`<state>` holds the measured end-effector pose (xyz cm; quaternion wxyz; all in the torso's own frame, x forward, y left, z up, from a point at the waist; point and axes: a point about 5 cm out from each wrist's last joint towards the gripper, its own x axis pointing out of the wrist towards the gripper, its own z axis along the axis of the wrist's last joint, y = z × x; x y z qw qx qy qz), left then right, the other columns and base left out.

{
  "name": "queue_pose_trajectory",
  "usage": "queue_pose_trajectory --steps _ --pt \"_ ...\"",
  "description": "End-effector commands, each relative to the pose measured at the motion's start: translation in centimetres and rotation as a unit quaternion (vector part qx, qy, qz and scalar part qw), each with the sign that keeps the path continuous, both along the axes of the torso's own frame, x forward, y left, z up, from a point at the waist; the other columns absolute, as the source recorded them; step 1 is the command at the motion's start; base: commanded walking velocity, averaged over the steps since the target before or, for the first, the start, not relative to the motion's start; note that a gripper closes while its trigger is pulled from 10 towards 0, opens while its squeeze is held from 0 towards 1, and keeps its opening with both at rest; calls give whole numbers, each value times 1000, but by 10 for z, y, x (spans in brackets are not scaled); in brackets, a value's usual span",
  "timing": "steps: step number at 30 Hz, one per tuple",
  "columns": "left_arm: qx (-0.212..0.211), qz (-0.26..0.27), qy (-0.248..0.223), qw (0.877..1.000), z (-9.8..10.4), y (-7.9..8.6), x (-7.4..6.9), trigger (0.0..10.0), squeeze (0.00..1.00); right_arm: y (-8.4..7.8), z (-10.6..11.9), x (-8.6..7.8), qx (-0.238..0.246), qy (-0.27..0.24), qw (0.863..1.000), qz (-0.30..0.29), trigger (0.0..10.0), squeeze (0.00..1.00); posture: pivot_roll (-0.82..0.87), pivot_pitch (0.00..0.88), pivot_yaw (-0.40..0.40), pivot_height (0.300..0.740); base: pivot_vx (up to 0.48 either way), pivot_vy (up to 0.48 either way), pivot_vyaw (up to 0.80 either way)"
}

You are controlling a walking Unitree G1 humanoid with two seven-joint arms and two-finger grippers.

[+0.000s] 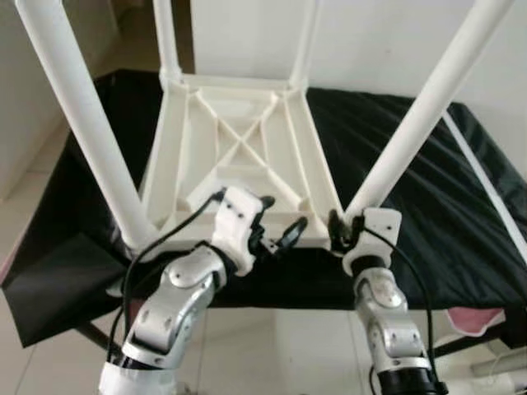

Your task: Building children table

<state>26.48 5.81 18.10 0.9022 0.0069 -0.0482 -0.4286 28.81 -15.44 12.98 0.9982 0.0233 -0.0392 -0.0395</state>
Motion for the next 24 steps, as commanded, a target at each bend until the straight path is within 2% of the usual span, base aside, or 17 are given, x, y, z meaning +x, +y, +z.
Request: queue_pose_trajectory --steps 1,2,8,9,10,13,15,16,18,19,22,24 --pt "7 6 -3 1000 -2 -4 0 10000 0 -11 -9 -3 3 17 1000 -14 10000 1000 31 48 -70 740 0 0 0" --pt "9 7 -10 1000 -2 -5 2 10000 0 -11 -6 -4 -1 8 1000 8 10000 1000 23 41 -73 740 0 0 0" --pt "17 7 -31 999 0 -6 2 10000 0 -14 -2 -5 -16 -2 999 48 10000 1000 14 41 -68 740 0 0 0" --pt "18 4 -34 999 0 -6 2 10000 0 -17 -1 -6 -21 -2 998 66 10000 796 6 43 -65 740 0 0 0" --pt "18 1 -35 999 0 -6 2 10000 0 -20 0 -7 -26 -3 996 81 10000 0 2 43 -62 740 0 0 0" --pt "24 -4 -45 999 0 -8 2 10000 0 -27 1 -8 -35 -1 994 106 10000 0 -4 42 -47 740 0 0 0" --pt "27 -22 -60 998 2 -10 -1 10000 0 -34 4 -8 -58 3 986 158 10000 0 -12 39 -41 740 0 0 0" --pt "27 -22 -60 998 2 -10 -1 10000 0 -34 4 -8 -58 3 986 158 10000 0 -12 39 -41 740 0 0 0" --pt "32 -38 -86 995 3 -11 -5 10000 0 -38 4 -7 -79 10 977 196 10000 0 -12 38 -43 740 0 0 0" --pt "37 -60 -76 995 0 -12 -7 10000 0 -39 4 -6 -85 12 974 209 10000 0 -11 32 -49 740 0 0 0" --pt "37 -75 -78 993 -2 -12 -9 10000 0 -41 5 -3 -85 17 971 223 10000 0 -7 15 -49 740 0 0 0" --pt "24 -100 -59 993 -3 -16 -13 10000 0 -42 10 5 -96 19 959 266 10000 0 -9 19 -54 740 0 0 0"
